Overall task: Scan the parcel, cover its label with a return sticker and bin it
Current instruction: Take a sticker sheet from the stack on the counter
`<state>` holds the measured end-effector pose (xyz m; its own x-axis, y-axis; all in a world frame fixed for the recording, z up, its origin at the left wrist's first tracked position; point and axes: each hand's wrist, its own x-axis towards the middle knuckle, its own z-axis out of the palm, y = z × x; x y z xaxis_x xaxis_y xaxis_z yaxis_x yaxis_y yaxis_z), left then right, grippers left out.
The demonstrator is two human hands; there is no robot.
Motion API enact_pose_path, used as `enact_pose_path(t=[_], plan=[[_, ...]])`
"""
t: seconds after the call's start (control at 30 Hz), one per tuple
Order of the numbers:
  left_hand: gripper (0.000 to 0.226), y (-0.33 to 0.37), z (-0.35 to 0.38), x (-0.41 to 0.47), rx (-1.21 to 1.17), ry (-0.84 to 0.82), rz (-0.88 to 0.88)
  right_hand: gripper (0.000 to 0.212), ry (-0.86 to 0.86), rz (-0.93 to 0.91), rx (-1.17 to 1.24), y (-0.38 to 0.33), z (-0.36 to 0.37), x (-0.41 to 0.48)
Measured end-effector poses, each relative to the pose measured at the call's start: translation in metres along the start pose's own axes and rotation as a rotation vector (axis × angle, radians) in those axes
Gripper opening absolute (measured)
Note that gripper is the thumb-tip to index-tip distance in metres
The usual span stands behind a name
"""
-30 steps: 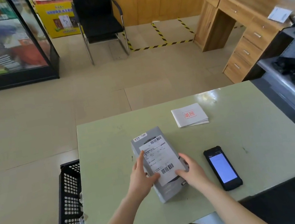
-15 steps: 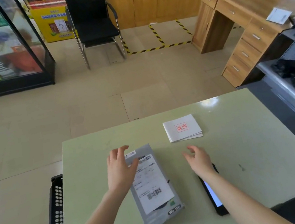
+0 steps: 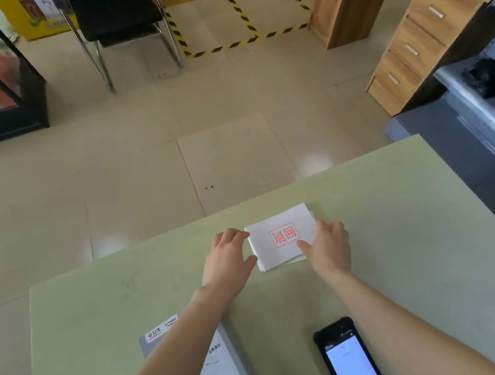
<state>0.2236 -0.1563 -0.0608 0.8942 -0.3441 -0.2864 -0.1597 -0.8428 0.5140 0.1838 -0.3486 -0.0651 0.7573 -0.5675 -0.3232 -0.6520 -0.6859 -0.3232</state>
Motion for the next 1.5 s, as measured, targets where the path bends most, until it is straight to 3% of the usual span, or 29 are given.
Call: enact_pose_path(t=[0.23, 0.37, 0.57, 0.7, 0.93, 1.2, 1.37, 1.5], plan=[[0.078, 0.002, 0.025, 0.017, 0.099, -0.116, 0.035, 0.054, 0.053, -0.058, -0.085, 0.01, 0.014, 0.01], [0.076, 0.003, 0.034, 0.018, 0.151, -0.157, 0.047, 0.056, 0.115, -0.127, -0.083, 0.012, 0.017, 0.006], [0.071, 0.002, 0.033, 0.017, 0.178, -0.188, 0.052, 0.011, 0.253, -0.169, 0.182, 0.006, 0.008, 0.009], [0.075, 0.002, 0.027, 0.014, 0.084, -0.162, 0.025, 0.007, 0.195, -0.114, 0.445, 0.008, -0.003, 0.008], [0.078, 0.003, 0.017, 0.01, -0.051, -0.052, 0.022, 0.007, 0.134, -0.168, 0.563, 0.018, -0.02, 0.002], [0.037, 0.006, 0.018, 0.018, -0.045, -0.025, 0.11, 0.007, 0.018, -0.097, 0.547, 0.037, -0.027, 0.018], [0.044, 0.004, 0.022, 0.012, 0.007, -0.075, 0.21, 0.01, -0.032, -0.051, 0.53, 0.051, -0.033, 0.025], [0.033, 0.002, 0.027, 0.012, 0.057, -0.075, 0.313, 0.01, -0.102, -0.011, 0.544, 0.058, -0.036, 0.029]])
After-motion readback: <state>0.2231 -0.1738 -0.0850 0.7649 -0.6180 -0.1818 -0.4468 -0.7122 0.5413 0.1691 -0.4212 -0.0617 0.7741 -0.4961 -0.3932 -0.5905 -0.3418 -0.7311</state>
